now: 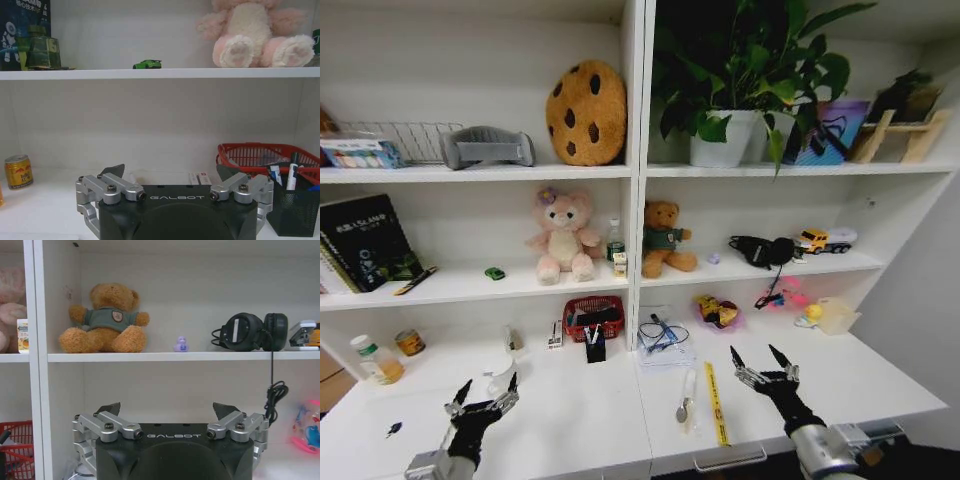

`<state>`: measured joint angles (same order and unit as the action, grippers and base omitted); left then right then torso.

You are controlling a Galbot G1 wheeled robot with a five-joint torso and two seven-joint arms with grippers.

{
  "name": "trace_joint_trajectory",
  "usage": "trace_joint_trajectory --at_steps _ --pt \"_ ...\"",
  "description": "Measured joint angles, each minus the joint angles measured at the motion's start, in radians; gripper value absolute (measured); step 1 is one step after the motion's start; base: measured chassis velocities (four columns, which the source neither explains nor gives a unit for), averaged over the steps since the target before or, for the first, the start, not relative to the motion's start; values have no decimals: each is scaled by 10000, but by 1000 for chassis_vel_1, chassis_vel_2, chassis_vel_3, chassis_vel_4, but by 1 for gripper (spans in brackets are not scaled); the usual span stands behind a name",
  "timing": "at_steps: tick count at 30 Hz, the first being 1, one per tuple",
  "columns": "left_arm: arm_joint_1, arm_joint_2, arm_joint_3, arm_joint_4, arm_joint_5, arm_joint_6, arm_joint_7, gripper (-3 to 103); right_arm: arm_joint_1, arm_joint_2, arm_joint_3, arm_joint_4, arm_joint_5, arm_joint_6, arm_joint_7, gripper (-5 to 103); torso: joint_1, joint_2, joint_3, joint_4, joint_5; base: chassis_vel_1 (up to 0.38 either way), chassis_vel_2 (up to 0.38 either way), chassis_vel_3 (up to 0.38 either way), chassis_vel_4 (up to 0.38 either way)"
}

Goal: Organize the objects on the table.

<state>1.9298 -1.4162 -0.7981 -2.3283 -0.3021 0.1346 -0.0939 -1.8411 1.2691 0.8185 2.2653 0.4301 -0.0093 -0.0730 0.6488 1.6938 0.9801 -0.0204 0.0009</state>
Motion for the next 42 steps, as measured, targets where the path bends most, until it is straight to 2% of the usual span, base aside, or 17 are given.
trace_joint_trajectory --at_steps 12,18,28,29,30,32,33,34,35,38,42 --pt "0 0 -3 0 0 0 0 100 0 1 0 -1 0 0 0 100 0 0 0 4 0 12 101 75 -8" --pt "0 0 -2 0 0 0 5 100 -1 0 0 -2 0 0 1 100 0 -1 0 -1 0 -45 33 32 -37" --pt "0 2 -2 1 0 0 10 100 -1 1 0 -2 0 1 0 100 0 -1 0 -1 -3 -11 134 -2 -146" --pt "0 2 -7 1 1 0 8 100 8 1 -1 -1 0 1 -1 100 9 -14 0 18 2 10 64 -29 -140" --pt "-2 3 -3 1 0 0 9 100 4 1 -1 -2 0 1 0 100 3 -50 -12 -1 -2 17 64 7 -62" --pt "-2 4 0 1 0 1 17 100 -2 1 0 -3 0 0 1 100 -19 -84 -34 -8 -1 8 24 7 -62" --pt "-2 4 0 1 0 1 17 100 -2 1 0 -3 0 0 1 100 -19 -84 -34 -8 -1 -1 -15 7 -62" --pt "1 2 -1 1 0 1 15 100 -3 2 0 -3 0 1 1 100 -59 -104 -62 9 1 15 -15 -22 68" --pt "2 2 -2 1 1 1 13 100 -4 1 0 -2 0 1 0 100 -74 -140 -78 14 -1 15 -16 16 68" --pt "2 2 -2 1 0 0 14 100 -1 1 0 -3 0 1 1 100 -100 -236 -114 16 1 31 -22 11 77" --pt "0 1 -1 1 0 1 14 100 1 2 0 -2 0 1 1 100 -237 -552 -277 9 -1 0 0 0 0"
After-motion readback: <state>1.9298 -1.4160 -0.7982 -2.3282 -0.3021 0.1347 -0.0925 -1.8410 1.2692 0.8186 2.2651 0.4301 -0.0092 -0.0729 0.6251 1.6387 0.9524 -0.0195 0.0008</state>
